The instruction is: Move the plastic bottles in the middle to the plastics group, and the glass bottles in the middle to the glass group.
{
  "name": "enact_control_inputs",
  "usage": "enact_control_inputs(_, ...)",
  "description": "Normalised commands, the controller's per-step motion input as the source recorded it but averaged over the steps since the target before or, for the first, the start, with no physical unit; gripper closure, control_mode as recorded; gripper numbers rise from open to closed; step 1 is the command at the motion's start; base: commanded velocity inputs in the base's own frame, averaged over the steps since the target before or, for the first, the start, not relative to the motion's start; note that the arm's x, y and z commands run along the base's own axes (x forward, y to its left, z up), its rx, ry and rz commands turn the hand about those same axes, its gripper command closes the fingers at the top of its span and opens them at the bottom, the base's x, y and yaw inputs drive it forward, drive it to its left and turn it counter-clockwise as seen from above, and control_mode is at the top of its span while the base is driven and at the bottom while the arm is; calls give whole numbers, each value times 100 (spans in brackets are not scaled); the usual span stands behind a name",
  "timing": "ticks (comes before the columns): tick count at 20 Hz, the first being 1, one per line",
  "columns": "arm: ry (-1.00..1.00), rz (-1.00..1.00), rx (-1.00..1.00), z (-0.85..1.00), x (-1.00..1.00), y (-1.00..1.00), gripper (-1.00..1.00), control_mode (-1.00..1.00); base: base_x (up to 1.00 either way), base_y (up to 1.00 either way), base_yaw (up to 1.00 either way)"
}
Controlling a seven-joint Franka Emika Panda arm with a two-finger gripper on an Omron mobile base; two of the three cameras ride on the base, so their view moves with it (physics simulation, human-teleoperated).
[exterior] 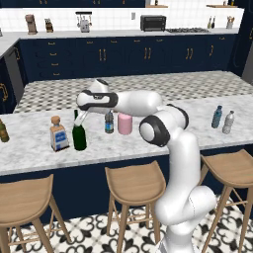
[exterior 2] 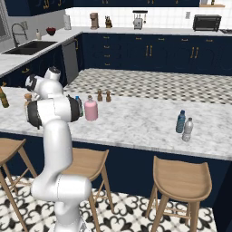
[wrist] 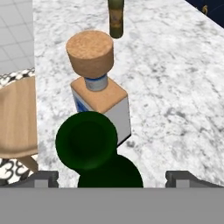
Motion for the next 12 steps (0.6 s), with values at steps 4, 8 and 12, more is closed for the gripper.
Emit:
enact_control_inputs(4,0,-7,0,13,-45,-21,-100,-100,0,0,0)
enact_control_inputs(8,1,-10,0,12,-50,-27,-100,-100,0,0,0)
enact_control_inputs(12,3,-11,0,4,-52,-42,-100,-100,0,0,0)
